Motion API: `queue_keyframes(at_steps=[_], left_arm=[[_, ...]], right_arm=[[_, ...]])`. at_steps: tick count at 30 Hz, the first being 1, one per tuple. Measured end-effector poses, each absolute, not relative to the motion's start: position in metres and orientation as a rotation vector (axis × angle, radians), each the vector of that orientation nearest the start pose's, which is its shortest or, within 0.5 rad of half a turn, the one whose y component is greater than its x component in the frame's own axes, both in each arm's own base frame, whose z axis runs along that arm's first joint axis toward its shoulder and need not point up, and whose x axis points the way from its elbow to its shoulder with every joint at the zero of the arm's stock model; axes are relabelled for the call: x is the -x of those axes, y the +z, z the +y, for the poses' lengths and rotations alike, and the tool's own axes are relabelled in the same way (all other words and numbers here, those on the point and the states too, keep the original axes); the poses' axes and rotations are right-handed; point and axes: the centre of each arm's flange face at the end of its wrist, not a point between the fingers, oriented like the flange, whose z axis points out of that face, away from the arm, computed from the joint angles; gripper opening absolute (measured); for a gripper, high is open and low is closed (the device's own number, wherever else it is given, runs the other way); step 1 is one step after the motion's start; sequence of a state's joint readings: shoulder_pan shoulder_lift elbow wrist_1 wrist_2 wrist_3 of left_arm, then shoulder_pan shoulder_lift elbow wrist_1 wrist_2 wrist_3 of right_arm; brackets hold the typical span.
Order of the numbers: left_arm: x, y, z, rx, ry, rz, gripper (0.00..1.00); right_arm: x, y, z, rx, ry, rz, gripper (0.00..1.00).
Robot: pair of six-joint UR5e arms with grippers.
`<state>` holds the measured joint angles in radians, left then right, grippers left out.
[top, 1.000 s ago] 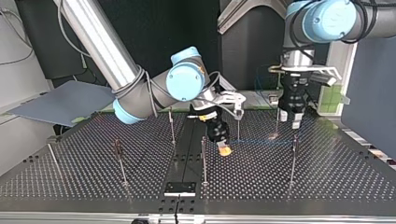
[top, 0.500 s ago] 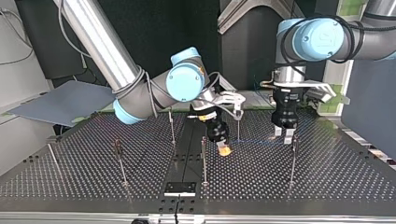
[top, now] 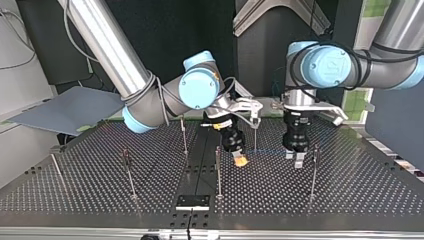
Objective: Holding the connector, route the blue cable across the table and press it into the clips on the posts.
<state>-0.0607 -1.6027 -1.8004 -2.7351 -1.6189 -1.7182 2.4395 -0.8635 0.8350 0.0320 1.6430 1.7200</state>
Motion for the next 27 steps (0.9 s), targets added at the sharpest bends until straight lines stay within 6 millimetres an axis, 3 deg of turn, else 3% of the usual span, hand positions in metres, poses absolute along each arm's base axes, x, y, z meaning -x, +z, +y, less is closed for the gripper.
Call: queue_keyframes(at_steps=[11, 17, 19, 21, 22, 24, 25, 26, 27], left_arm=[[-0.528, 0.378, -0.166, 0.101, -0.147, 1.459, 1.0], [-0.533, 0.373, -0.166, 0.104, -0.149, 1.459, 1.0], [-0.533, 0.373, -0.166, 0.107, -0.152, 1.457, 0.96], [-0.533, 0.374, -0.167, 0.109, -0.154, 1.454, 0.47], [-0.533, 0.374, -0.167, 0.112, -0.155, 1.453, 0.47], [-0.532, 0.375, -0.166, 0.123, -0.153, 1.451, 0.14], [-0.532, 0.375, -0.166, 0.129, -0.152, 1.45, 0.14], [-0.532, 0.376, -0.166, 0.139, -0.149, 1.448, 0.0], [-0.531, 0.376, -0.165, 0.147, -0.147, 1.446, 0.0]], right_arm=[[-0.667, 0.396, -0.399, 2.327, -2.461, 1.158, 0.0], [-0.667, 0.396, -0.399, 2.327, -2.461, 1.157, 0.0], [-0.667, 0.396, -0.4, 2.327, -2.461, 1.158, 0.0], [-0.667, 0.395, -0.4, 2.327, -2.46, 1.158, 0.0], [-0.667, 0.395, -0.399, 2.327, -2.46, 1.158, 0.0], [-0.667, 0.395, -0.4, 2.327, -2.46, 1.159, 0.0], [-0.667, 0.395, -0.4, 2.327, -2.46, 1.159, 0.0], [-0.667, 0.395, -0.4, 2.327, -2.46, 1.159, 0.0], [-0.667, 0.395, -0.4, 2.327, -2.46, 1.159, 0.0]])
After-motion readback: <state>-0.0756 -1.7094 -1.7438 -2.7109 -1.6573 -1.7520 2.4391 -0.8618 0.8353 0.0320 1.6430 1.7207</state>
